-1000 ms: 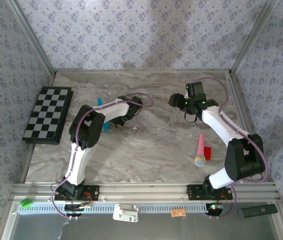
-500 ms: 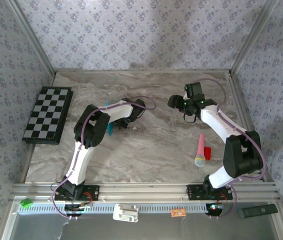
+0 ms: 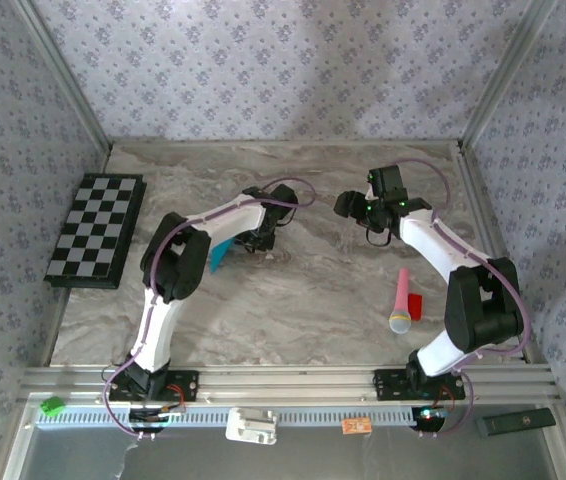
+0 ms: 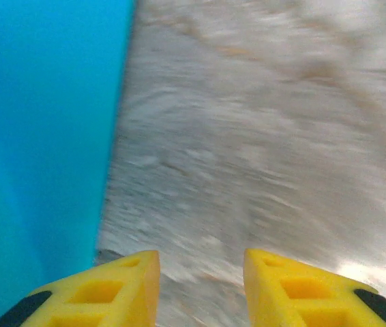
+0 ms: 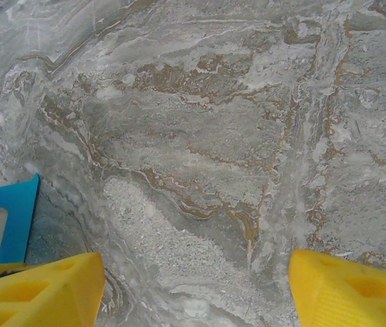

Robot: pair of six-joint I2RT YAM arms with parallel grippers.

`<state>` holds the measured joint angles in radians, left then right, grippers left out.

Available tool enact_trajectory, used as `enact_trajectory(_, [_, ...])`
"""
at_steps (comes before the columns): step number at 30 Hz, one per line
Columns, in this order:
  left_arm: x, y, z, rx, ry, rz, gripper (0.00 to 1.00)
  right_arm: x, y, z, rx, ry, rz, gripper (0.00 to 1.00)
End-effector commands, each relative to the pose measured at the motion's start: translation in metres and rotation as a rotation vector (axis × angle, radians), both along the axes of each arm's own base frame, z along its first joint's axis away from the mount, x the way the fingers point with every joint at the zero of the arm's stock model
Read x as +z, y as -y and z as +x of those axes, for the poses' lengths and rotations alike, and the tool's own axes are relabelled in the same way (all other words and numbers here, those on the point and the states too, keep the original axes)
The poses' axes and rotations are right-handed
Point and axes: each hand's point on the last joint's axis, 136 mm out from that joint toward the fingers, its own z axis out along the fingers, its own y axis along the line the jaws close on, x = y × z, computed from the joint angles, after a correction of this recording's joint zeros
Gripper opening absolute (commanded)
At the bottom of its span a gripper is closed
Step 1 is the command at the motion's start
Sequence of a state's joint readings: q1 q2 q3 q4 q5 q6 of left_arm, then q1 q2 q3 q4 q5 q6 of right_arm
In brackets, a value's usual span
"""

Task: Fold a paper plane with a square sheet of paper (pick it up from the middle)
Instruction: Turn over the paper at the center of the table.

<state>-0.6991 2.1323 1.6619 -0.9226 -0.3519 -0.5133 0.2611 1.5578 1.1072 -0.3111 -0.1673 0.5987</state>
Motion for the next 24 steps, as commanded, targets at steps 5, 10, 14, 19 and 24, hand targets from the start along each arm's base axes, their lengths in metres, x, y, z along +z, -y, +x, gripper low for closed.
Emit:
enact_trajectory(5, [0.059,0.066,-0.025,0.069,-0.017,-0.479,0.48,0.008,0.018,0.0,-0.084,0.022,0.006,0.74])
enact_trajectory(10, [0.068,0.019,-0.019,0.213,0.046,-0.531,0.51,0.006,0.016,-0.001,-0.074,0.023,0.012,0.75])
enact_trajectory(14, [0.046,-0.023,-0.016,0.343,0.05,-0.556,0.52,0.004,0.012,-0.001,-0.066,0.018,0.021,0.76])
enact_trajectory(19, [0.022,-0.05,-0.008,0.415,0.029,-0.538,0.49,0.002,0.006,-0.001,-0.053,0.007,0.027,0.76])
enact_trajectory(24, [0.007,-0.055,0.003,0.423,0.001,-0.523,0.42,0.003,0.003,0.0,-0.042,0.004,0.027,0.76])
